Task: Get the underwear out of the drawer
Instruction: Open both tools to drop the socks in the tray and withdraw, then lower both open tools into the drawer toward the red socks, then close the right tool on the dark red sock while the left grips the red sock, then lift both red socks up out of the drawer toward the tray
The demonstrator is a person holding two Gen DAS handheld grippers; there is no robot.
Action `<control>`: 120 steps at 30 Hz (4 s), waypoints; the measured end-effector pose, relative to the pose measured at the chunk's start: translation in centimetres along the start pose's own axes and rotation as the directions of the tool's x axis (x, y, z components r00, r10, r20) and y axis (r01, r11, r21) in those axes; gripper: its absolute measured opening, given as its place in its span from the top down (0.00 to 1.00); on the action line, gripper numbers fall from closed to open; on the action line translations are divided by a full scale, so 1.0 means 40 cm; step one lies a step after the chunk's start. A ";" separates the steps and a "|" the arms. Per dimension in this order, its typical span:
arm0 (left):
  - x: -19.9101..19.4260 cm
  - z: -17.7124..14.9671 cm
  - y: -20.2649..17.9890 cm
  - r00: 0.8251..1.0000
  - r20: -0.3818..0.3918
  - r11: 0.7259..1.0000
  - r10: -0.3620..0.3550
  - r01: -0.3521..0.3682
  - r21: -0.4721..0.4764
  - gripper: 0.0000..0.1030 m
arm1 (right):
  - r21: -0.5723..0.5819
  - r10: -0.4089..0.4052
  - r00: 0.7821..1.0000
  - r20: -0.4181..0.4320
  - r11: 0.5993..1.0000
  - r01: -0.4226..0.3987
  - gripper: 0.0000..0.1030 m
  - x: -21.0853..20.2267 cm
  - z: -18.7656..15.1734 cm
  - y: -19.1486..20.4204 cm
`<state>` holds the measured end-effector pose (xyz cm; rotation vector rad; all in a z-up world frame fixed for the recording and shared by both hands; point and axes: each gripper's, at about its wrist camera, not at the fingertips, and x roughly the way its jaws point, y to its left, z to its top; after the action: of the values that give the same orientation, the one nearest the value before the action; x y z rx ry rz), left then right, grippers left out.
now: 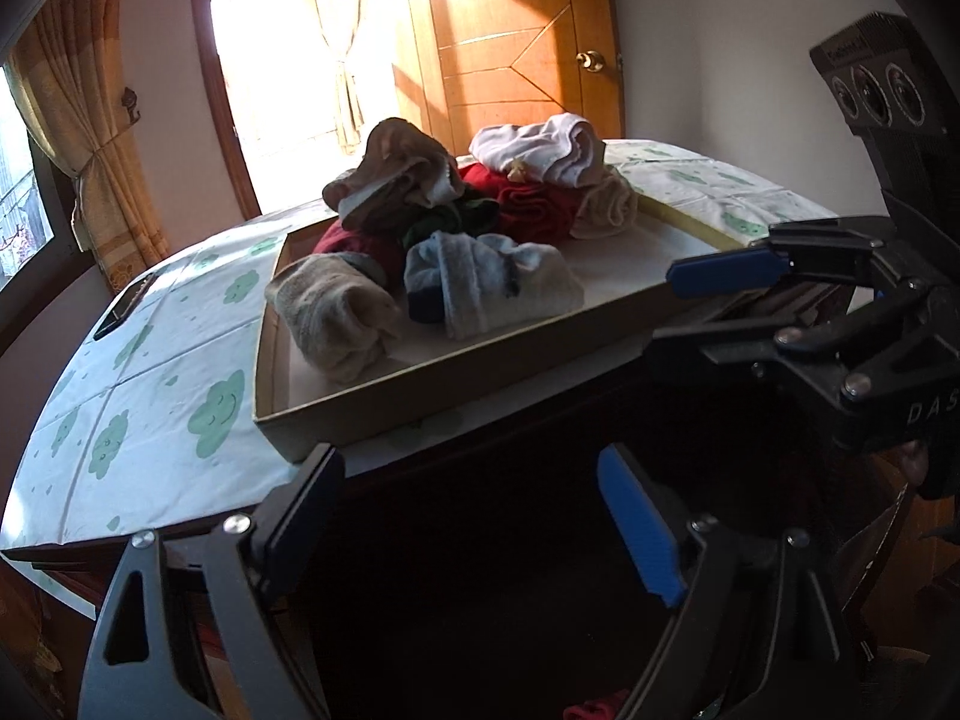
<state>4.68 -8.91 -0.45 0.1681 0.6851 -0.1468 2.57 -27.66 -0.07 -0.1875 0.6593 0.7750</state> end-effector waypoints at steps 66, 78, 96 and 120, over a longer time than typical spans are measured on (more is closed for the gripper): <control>0.210 -0.245 -0.108 0.547 -0.693 0.881 -0.469 0.349 -0.320 0.29 | -0.344 -0.184 0.766 -0.616 0.937 -0.052 0.42 0.089 -0.342 -0.108; 0.205 -0.257 -0.095 0.560 -0.655 0.860 -0.507 0.382 -0.339 0.52 | -0.442 -0.282 0.694 -0.662 0.895 -0.057 0.42 0.176 -0.389 -0.038; 0.159 -0.249 -0.025 0.685 -0.513 0.854 -0.518 0.371 -0.366 0.73 | -0.350 -0.251 0.787 -0.564 0.935 0.048 0.77 0.170 -0.394 -0.002; 0.109 -0.201 0.007 0.896 -0.267 0.905 -0.355 0.258 -0.337 0.77 | -0.072 -0.046 0.949 -0.311 0.997 0.025 0.87 0.064 -0.329 0.066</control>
<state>3.11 -7.35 -9.35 -0.2135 1.0531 -0.3268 -4.28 -29.39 -11.75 -0.3890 0.9280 0.7397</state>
